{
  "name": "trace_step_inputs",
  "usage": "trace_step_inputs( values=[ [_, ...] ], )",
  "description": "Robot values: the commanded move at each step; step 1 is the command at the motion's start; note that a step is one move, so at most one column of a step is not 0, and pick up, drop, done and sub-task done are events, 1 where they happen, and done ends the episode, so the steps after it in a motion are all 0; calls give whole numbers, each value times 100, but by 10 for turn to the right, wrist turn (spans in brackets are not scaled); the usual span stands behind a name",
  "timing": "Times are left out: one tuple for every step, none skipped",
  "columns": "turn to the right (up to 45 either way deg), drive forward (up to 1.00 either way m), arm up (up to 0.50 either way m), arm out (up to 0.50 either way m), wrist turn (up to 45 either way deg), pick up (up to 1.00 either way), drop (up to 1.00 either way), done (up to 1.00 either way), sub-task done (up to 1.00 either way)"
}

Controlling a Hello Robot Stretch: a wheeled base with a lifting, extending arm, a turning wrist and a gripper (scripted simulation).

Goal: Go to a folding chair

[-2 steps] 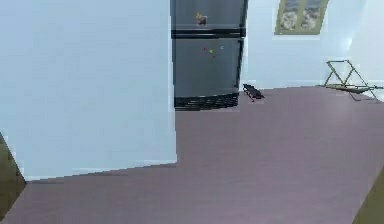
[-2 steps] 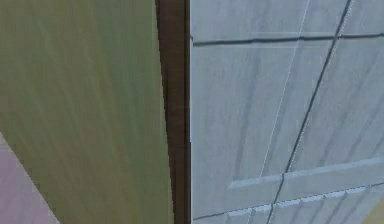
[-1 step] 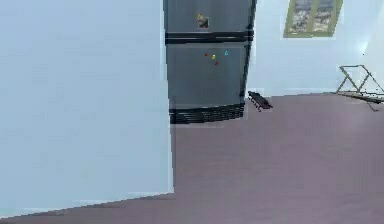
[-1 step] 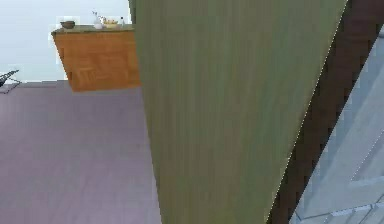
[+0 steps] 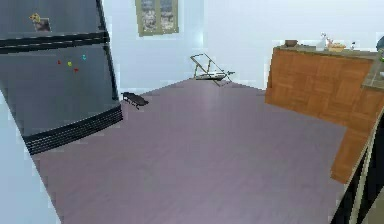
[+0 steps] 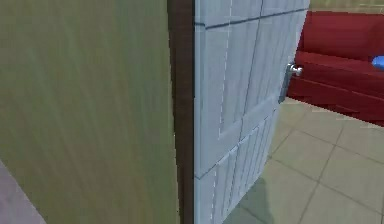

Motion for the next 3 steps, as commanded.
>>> trace_step_inputs(
  values=[
    [0,40,0,0,0,0,0,0,0],
    [150,0,0,0,0,0,0,0,0],
    [0,100,0,0,0,0,0,0,0]
  ],
)
